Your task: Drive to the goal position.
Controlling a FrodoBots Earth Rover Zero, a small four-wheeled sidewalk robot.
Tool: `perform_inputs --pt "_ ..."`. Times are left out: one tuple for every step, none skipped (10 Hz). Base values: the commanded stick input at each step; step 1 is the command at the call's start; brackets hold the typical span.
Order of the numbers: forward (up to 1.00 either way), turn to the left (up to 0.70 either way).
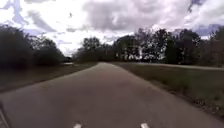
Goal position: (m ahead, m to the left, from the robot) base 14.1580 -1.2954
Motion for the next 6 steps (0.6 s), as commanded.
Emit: perform_inputs --pt "1.0 0.0" --pt "1.0 0.0" --pt "1.0 0.0" --pt "1.0 0.0" --pt "1.0 0.0" --pt "1.0 0.0"
